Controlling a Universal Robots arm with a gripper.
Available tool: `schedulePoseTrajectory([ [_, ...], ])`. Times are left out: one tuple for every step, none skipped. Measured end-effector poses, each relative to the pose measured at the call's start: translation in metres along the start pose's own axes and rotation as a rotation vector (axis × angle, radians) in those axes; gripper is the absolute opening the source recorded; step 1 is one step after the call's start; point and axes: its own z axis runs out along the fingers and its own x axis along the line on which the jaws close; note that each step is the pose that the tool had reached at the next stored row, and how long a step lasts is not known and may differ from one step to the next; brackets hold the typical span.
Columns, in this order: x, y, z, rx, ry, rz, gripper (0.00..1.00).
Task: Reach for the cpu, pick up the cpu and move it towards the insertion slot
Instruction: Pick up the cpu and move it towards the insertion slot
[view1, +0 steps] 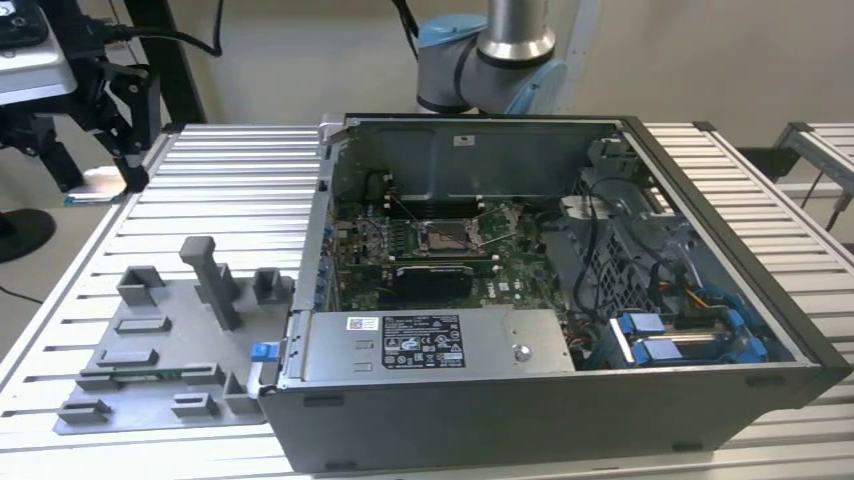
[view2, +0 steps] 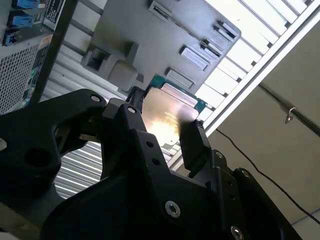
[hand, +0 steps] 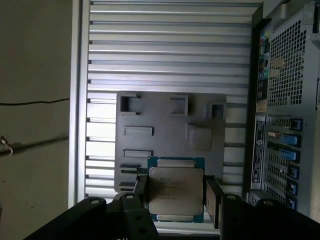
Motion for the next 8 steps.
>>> schedulePoseTrajectory([
  [-0.0019, 0.0, 0.0, 0.0, 0.0002, 0.0, 0.0],
  [-0.004, 0.0, -0.0001, 0.0, 0.0004, 0.0, 0.0],
  [-0.0059, -0.0001, -0.0002, 0.0, 0.0006, 0.0, 0.0],
  [-0.0079, -0.0001, -0.0002, 0.0, 0.0009, 0.0, 0.0],
  [-0.0099, -0.0001, -0.0003, -0.0001, 0.001, 0.0, 0.0],
  [-0.0118, -0.0002, -0.0003, -0.0001, 0.0012, 0.0, 0.0],
  [-0.0137, -0.0002, -0.0004, -0.0001, 0.0013, 0.0, 0.0],
  [-0.0158, -0.0002, -0.0005, 0.0, 0.0015, 0.0, 0.0],
])
